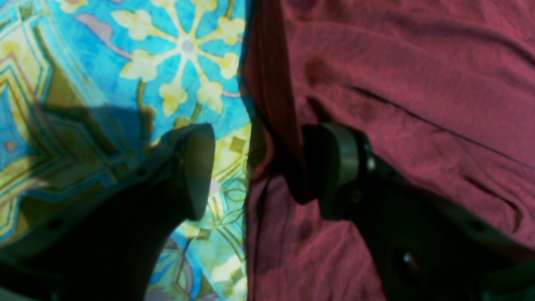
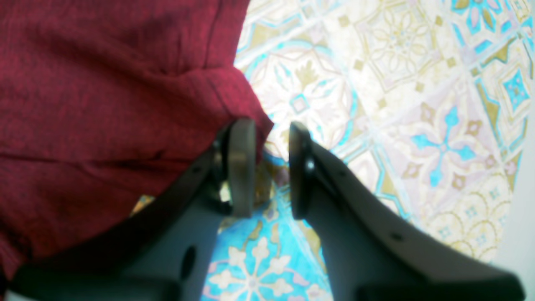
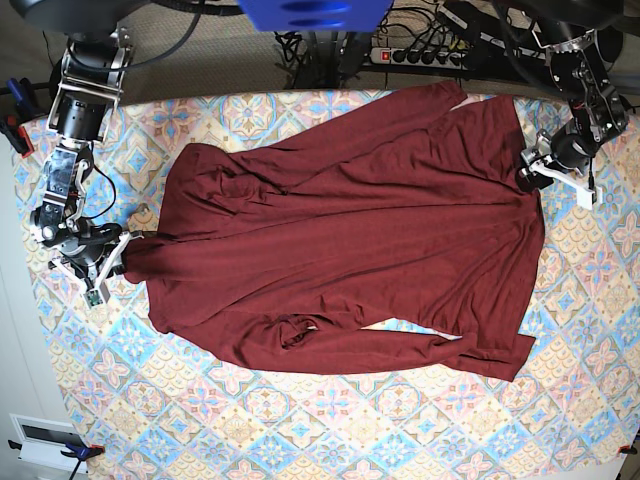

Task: Layout the t-shirt on the table in an organized manner, then fold the t-shirt properly
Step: 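Grasp the shirt side lower down with the left gripper and tug it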

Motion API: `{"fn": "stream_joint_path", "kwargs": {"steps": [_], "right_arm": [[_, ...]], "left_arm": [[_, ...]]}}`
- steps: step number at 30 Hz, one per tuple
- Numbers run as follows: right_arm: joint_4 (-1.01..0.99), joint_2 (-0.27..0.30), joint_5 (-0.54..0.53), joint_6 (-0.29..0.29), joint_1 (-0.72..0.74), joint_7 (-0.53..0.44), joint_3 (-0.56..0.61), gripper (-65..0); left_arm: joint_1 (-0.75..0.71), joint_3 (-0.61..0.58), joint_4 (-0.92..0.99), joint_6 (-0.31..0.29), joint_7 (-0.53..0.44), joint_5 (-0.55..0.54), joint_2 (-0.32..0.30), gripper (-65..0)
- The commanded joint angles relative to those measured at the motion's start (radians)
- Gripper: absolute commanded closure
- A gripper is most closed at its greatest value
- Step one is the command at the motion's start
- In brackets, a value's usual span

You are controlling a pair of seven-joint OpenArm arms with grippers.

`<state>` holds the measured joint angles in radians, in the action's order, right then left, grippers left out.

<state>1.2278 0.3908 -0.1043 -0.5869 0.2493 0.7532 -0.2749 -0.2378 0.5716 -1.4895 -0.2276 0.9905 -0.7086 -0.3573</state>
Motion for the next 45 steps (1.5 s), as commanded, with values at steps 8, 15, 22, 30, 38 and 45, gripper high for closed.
{"fn": "stream_joint_path", "kwargs": {"steps": [8,15,22,30,38,45], "right_arm": [[0.017,0.018,-0.01,0.003,0.026,-0.018,-0.005,-13.2],[0.016,0.018,-0.01,0.003,0.026,-0.018,-0.005,-13.2],[0.016,0.018,-0.01,0.003,0.026,-0.018,-0.005,-13.2],[0.019,0.018,-0.01,0.003,0.025,-0.018,-0.007,-13.2],[0.027,0.018,-0.01,0.003,0.025,-0.018,-0.007,-13.2],[0.022,0.018,-0.01,0.003,0.023,-0.018,-0.007,-13.2]], "left_arm": [[0.036,-0.141,0.003,0.001,0.049,-0.047,0.007,-35.5],[0.154,-0.223,0.135,0.009,0.008,-0.044,0.01,-26.4],[0.378,-0.269,0.339,0.02,-0.123,-0.042,0.01,0.0],[0.622,-0.269,0.488,0.076,-0.124,0.131,0.013,-1.1],[0.599,-0.261,0.485,0.079,-0.104,0.191,-0.049,-3.4],[0.53,-0.158,0.485,0.076,-0.103,0.189,-0.122,-17.7]]}}
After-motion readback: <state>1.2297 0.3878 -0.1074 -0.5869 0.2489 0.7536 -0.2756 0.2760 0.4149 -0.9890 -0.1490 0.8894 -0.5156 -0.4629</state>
